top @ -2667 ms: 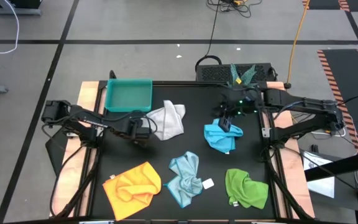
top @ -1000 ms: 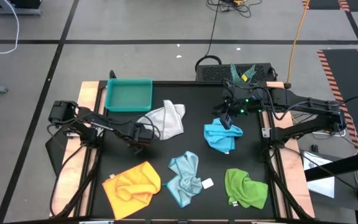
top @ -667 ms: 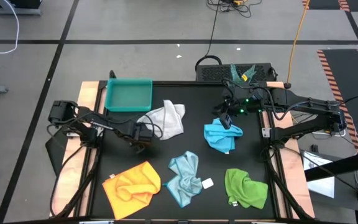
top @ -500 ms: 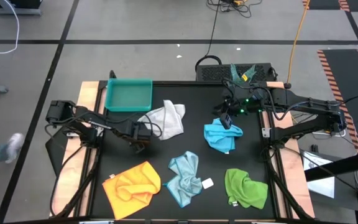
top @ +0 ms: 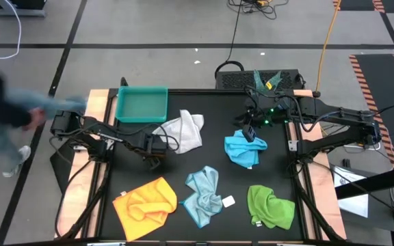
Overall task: Fold microfiber towels
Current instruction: Fold the gray microfiber towel
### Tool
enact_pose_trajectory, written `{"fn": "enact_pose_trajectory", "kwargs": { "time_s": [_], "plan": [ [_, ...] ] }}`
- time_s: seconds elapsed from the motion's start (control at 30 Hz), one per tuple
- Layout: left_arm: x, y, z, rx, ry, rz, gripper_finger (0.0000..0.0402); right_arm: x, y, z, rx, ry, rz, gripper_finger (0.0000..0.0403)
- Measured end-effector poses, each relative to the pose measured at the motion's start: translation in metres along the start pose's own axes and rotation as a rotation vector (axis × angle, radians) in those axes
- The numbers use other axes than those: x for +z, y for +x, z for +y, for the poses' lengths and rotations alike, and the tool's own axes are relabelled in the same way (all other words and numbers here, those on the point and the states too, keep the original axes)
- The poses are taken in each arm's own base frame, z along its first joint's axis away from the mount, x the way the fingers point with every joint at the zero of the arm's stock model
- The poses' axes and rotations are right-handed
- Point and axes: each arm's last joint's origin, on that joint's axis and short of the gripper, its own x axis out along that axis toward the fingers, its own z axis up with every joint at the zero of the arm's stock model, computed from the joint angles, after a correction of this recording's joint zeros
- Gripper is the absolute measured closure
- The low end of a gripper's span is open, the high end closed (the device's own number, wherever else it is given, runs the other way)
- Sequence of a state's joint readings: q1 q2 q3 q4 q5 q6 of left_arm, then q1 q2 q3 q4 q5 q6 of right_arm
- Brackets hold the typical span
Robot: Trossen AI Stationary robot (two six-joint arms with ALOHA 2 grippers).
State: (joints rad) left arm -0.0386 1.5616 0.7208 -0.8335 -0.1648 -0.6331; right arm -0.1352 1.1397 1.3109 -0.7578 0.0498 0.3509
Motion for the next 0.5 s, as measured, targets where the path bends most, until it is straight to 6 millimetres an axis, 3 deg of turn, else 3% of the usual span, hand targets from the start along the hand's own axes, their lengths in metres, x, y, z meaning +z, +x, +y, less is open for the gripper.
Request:
{"fn": "enact_pose_trajectory", "kwargs": {
  "time_s": [0.2, 0.33, 0.5],
  "plan": [
    [0.004, -0.015, -0.005, 0.035, 0.003, 0.008, 0.0398, 0.0, 0.0, 0.0, -0.001, -0.051, 0.001, 0.0365],
    [0.018, -0.049, -0.01, 0.029, 0.016, -0.088, 0.0399, 0.0, 0.0, 0.0, -0.001, -0.057, 0.001, 0.0398],
    [0.027, -0.091, -0.006, 0.037, 0.006, -0.173, 0.04, 0.0, 0.0, 0.0, -0.002, -0.069, 0.002, 0.0395]
  ]
}}
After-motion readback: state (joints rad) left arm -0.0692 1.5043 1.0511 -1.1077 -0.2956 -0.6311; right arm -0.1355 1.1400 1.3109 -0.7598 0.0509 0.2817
